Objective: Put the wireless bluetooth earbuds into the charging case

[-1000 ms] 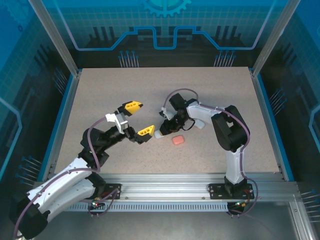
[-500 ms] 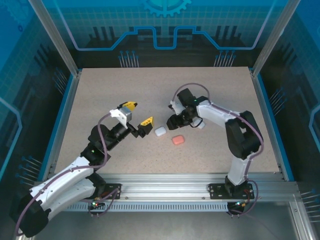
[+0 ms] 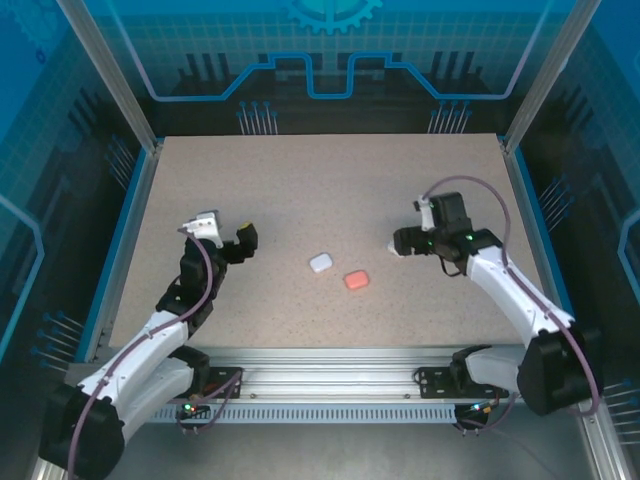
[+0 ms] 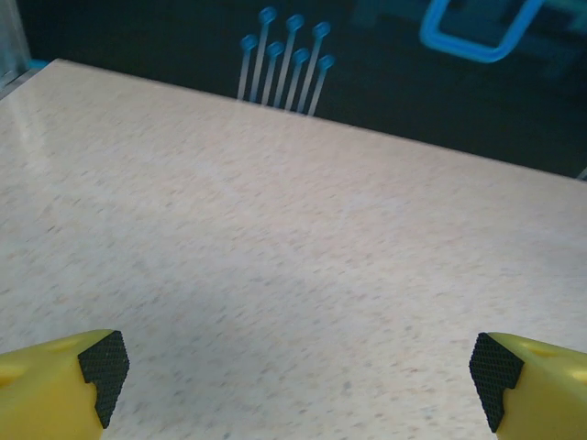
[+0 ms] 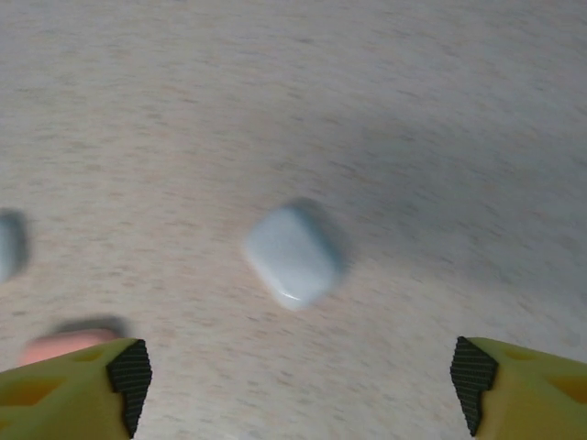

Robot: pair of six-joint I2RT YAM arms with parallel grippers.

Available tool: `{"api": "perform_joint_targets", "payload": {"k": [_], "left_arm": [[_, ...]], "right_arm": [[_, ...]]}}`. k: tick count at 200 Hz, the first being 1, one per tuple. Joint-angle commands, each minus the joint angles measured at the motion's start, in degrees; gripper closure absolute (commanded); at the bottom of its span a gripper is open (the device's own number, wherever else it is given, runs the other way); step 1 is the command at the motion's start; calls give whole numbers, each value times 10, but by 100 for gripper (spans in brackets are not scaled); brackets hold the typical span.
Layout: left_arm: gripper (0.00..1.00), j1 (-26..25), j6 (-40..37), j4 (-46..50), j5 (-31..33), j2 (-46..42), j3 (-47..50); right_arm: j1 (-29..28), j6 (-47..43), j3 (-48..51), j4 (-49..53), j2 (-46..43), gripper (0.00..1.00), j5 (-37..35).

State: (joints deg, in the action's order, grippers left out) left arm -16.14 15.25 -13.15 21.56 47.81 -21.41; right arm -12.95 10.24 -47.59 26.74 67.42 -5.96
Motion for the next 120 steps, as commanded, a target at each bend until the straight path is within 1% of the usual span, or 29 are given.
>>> {"api": "perform_joint_targets", "payload": {"k": [1,14,31,38,46,51,59,67,78,98,103,109,114,120], "left_arm": [[1,24,11,29,32,6,5],[1,39,12,31,41,14,6],[1,61,17,38,43,24,-1],[1,64,8,33,45,27,-2],[1,66,-12,18,48,32,0],[1,66,-29,5,50,35,4],[1,68,-52,-9,59,41,6],[1,69,-72,-26,70,52,11],[1,75,-91,-52,79,72,18],[1,87,-113,-104,68,122,31],[1,88,-119,-119,64,135,35],[1,88,-122,-146,60,150,42],[1,88,-123,-171,56,161,50],[1,88,-130,-199,51,175,53]], "right_arm": [[41,11,64,-72,-65,0,-40],[63,19,106,-112,-102,0,-50],[91,62,162,-165,-140,0,-93],[101,68,189,-200,-150,0,-102],[104,87,218,-244,-158,0,-137],[107,95,219,-239,-162,0,-146],[111,78,228,-262,-162,0,-152],[111,54,243,-300,-156,0,-153],[111,43,259,-342,-141,0,-161],[113,32,280,-417,-93,0,-164],[113,29,287,-455,-77,0,-161],[113,27,293,-489,-57,0,-161],[114,28,286,-489,-47,0,-163],[113,18,285,-516,-32,0,-160]]}}
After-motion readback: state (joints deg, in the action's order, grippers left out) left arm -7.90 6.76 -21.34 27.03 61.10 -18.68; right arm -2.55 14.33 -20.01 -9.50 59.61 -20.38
